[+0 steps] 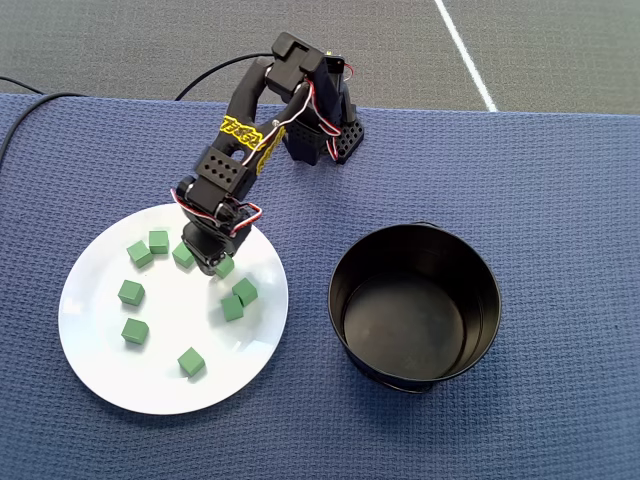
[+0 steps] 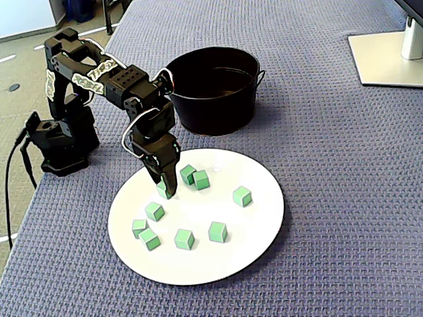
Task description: Pick up the items on the white plate and put them in the black container.
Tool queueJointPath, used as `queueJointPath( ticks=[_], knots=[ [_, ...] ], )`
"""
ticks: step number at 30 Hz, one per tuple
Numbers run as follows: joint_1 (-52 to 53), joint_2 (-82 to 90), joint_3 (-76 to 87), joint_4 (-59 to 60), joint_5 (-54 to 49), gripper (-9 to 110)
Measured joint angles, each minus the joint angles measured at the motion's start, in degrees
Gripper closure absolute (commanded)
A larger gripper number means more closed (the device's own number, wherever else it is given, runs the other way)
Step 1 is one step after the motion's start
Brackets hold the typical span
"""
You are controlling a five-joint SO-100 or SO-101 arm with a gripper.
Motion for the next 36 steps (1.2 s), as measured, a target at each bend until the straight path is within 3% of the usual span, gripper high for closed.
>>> queueJointPath(
  ticks=[9, 14, 20, 24, 28, 32, 36],
  knots=[
    [0.26, 5.1, -5.63, 8.26, -2.37, 102],
    [-5.98, 15.47, -25.75, 13.01, -16.0, 102],
    [-26.89, 18.81, -42.01, 11.78, -36.56, 102],
    [-41.4, 16.79, -37.88, 7.47, -42.98, 102],
    [-47.9, 15.82, -25.05, 0.09, -43.51, 101],
    [-49.57, 15.47, -11.95, -8.17, -42.45, 84],
    [-50.8, 15.47, -9.23, -9.76, -41.66, 79]
  ],
)
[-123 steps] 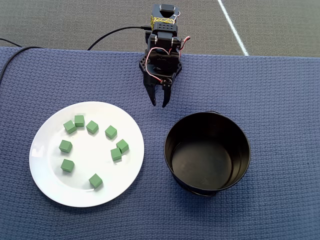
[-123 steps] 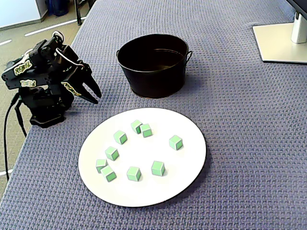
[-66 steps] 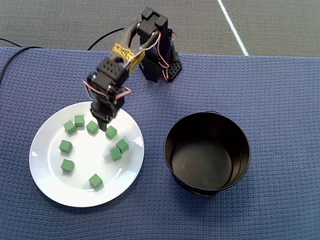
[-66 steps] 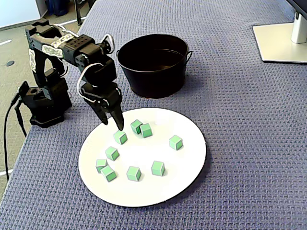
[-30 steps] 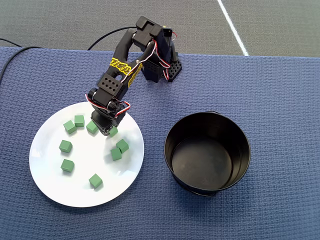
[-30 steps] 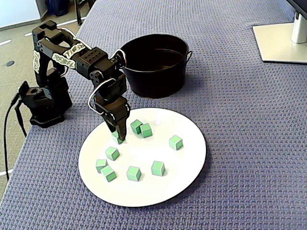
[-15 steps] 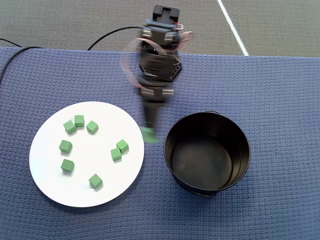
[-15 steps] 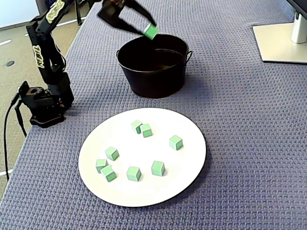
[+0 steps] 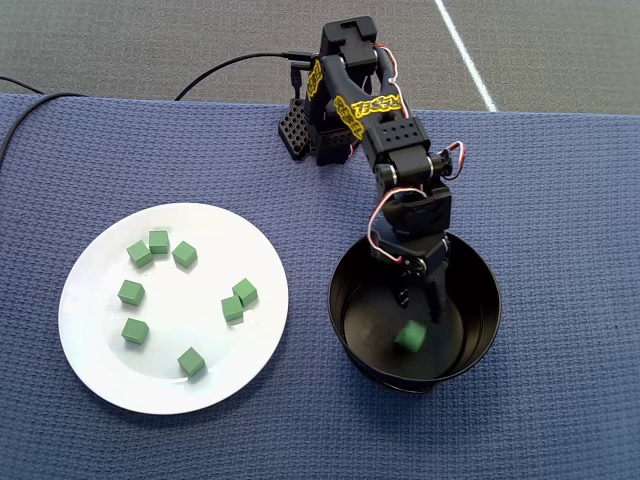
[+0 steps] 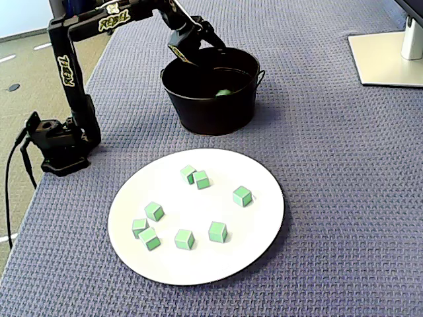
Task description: Pick up the items on the white plate and put them in the black container.
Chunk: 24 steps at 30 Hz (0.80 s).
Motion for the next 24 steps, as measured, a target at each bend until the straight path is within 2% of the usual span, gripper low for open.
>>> queueJointPath(
  ticks=[5, 8, 10, 14, 16, 24],
  knots=[
    [4.04, 2.37, -10.37, 8.53, -0.09, 81],
    [11.78, 6.24, -14.15, 11.6, -6.68, 83],
    [18.37, 8.26, -12.74, 11.87, -14.5, 82],
    [31.29, 10.37, -0.62, 6.68, -36.21, 83],
    [34.63, 10.63, 6.94, 3.6, -43.95, 84],
    [35.51, 11.07, 30.85, -10.99, -46.41, 82]
  ],
)
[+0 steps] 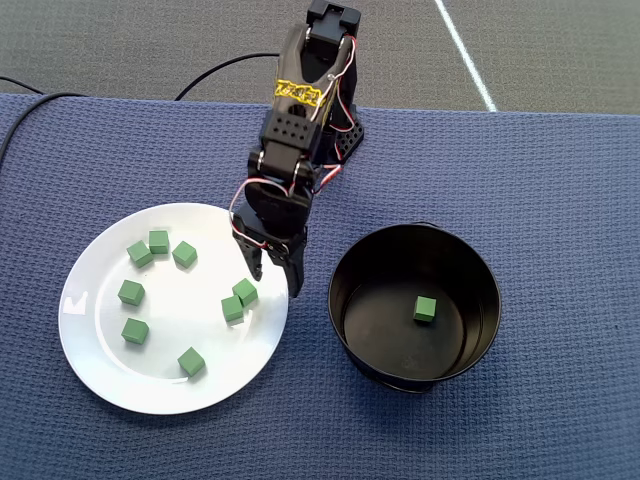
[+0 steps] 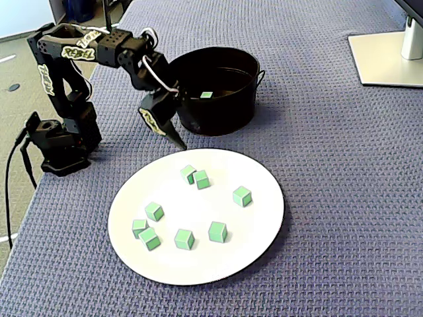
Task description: Pick up the items on the white plate and put them in the black container.
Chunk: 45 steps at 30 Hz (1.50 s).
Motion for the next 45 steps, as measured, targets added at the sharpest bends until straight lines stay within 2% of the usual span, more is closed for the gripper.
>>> queueJointPath(
  ticks=[5, 15, 33, 35, 38, 45],
  knots=[
    [1.41, 0.09, 5.45, -5.98, 1.23, 82],
    [11.43, 0.35, 10.2, -16.88, 8.44, 78],
    [8.88, -4.39, 11.87, -20.39, 10.81, 79],
    [8.88, -5.45, 11.87, -21.09, 10.81, 83],
    [8.88, -5.98, 12.57, -22.85, 10.81, 101],
    [7.47, -5.19, 14.06, -23.82, 11.43, 101]
  ],
)
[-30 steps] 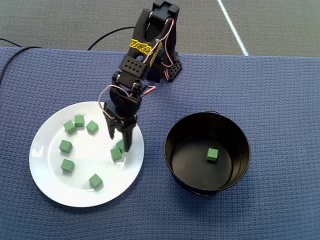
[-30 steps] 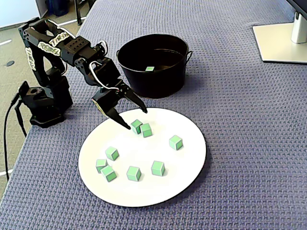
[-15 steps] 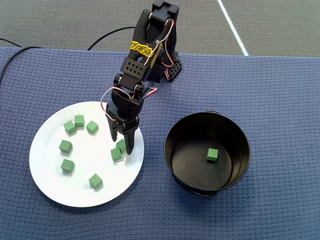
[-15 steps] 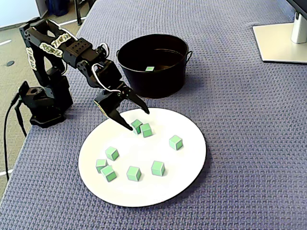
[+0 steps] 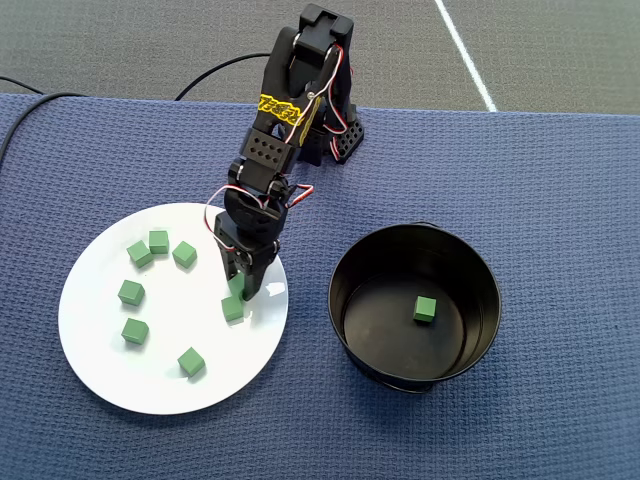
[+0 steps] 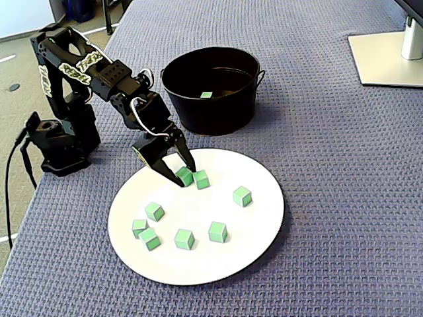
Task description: Pick up the items on the white plate and put them in the black container.
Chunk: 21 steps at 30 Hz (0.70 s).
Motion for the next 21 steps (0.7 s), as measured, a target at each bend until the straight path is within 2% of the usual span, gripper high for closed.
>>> queueJointPath(
  ticks=[4, 8, 11, 15, 18, 21],
  knots=[
    [-0.09, 7.29, -4.83, 8.79, 7.91, 101],
    [-1.85, 18.19, -22.24, 23.73, 22.76, 102],
    [-9.67, 21.97, -40.78, 34.89, 29.97, 102],
    [-27.42, 20.04, -61.26, 43.07, 31.55, 102],
    [-35.86, 15.38, -61.26, 46.58, 30.23, 102],
    [-38.41, 9.32, -52.12, 45.09, 30.41, 102]
  ],
)
